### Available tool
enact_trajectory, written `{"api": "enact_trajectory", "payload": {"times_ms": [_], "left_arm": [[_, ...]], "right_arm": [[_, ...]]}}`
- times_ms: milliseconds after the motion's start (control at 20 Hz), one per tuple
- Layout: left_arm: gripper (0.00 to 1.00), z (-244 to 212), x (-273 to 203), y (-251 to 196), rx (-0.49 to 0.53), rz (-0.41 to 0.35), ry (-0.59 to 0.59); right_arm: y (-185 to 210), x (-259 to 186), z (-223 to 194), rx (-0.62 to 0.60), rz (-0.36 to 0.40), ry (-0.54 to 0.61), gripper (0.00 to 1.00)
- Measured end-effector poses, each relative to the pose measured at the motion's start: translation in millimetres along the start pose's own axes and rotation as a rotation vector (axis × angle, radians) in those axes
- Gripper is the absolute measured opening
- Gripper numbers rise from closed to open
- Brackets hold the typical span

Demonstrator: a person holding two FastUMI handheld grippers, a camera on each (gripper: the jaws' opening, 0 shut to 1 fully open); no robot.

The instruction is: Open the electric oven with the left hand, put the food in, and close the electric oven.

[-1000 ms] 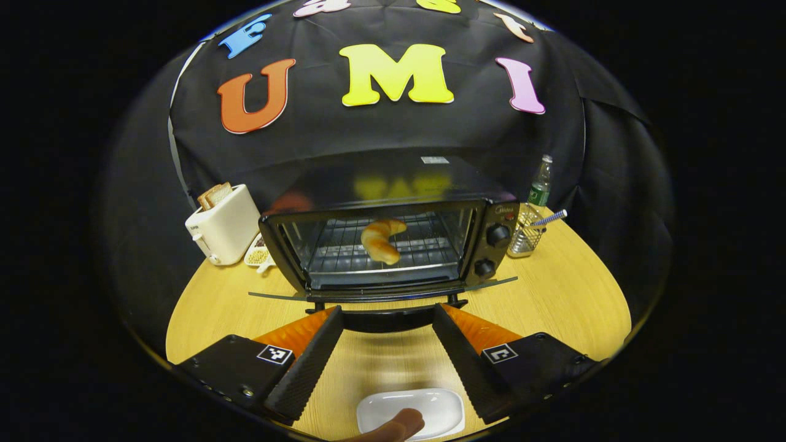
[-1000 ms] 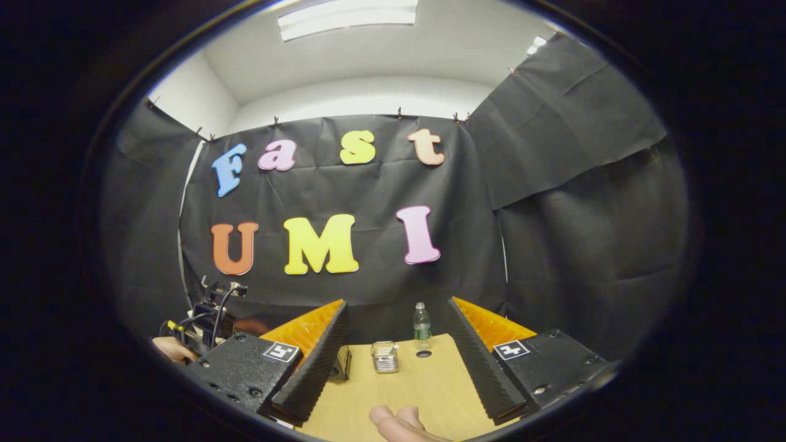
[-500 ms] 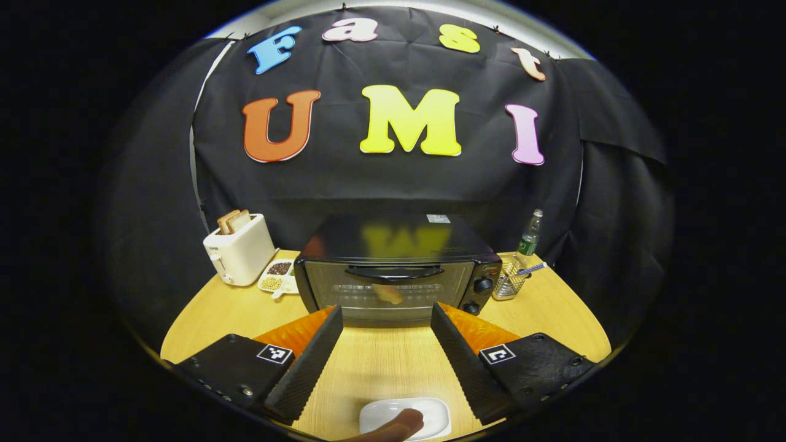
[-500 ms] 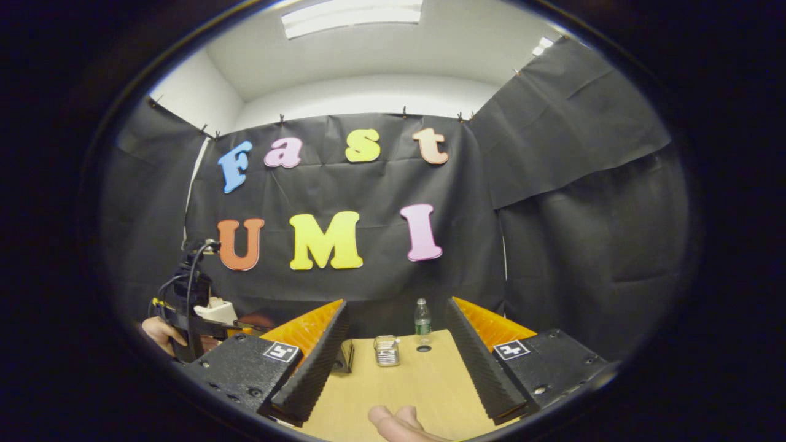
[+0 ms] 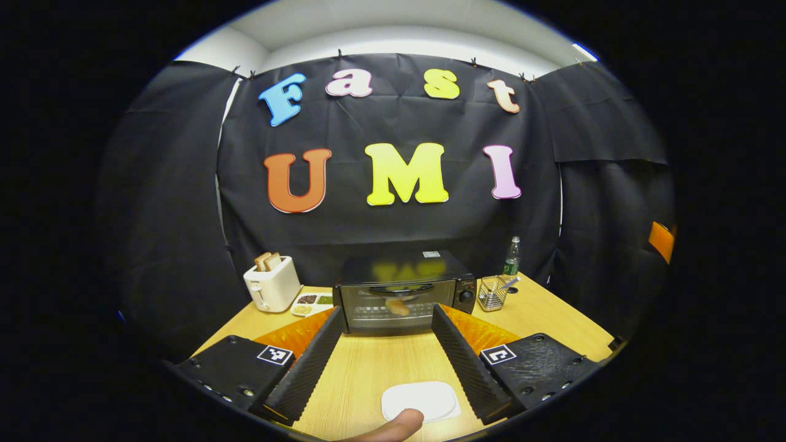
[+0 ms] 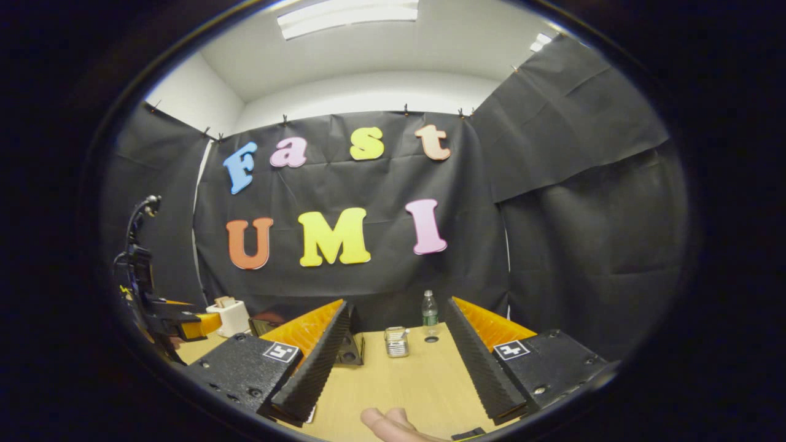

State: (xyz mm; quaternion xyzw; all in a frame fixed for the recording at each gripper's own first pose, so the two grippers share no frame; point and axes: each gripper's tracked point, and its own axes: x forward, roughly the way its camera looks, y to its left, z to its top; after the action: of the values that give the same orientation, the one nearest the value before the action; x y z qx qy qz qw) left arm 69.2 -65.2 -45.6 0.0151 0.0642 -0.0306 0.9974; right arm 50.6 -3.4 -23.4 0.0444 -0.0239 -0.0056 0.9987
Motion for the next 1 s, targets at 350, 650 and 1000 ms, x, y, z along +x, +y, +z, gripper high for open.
{"api": "enact_trajectory", "payload": {"times_ms": [350, 650, 1000], "left_arm": [[0.96, 11, -103, 21, -0.019, 0.063, -0.136], [0.96, 9, -158, 42, -0.076, 0.072, -0.195], [0.93, 0, -163, 42, -0.068, 0.046, -0.192]], "right_arm": [[28, -56, -19, -0.022, 0.024, 0.019, 1.0], [42, -86, -19, -0.009, 0.053, 0.017, 1.0], [54, -104, -10, -0.014, 0.082, -0.021, 1.0]]}}
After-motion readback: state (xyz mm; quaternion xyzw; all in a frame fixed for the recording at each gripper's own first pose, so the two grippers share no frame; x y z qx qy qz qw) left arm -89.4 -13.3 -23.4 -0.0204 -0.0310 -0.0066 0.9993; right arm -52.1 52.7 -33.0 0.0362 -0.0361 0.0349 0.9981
